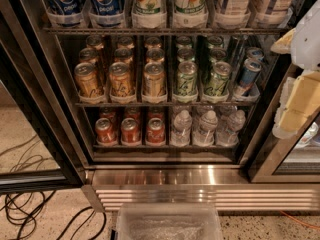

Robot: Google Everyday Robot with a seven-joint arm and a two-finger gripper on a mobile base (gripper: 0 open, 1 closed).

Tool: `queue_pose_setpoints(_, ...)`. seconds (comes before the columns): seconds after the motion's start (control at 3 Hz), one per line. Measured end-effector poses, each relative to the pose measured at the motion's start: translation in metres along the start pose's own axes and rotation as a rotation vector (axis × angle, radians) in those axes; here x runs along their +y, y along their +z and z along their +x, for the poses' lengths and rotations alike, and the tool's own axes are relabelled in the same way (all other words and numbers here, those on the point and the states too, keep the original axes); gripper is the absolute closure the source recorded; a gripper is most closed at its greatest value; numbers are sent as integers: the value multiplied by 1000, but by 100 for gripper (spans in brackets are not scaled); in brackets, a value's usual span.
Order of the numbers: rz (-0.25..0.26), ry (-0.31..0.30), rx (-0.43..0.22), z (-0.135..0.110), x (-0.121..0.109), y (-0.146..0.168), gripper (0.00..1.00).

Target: Pick coke can from bottom shelf of fridge

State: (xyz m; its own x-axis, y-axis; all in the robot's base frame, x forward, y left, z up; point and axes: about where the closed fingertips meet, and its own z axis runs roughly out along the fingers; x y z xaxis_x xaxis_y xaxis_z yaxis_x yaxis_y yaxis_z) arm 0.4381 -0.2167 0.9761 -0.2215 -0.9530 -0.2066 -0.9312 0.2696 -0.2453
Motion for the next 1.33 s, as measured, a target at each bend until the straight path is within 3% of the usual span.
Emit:
queue_pose_setpoints(0.67,-17,-11,-14,-5,4,10,0)
queue_pose_setpoints(1.33,-81,-40,-168,-31,37,70,0)
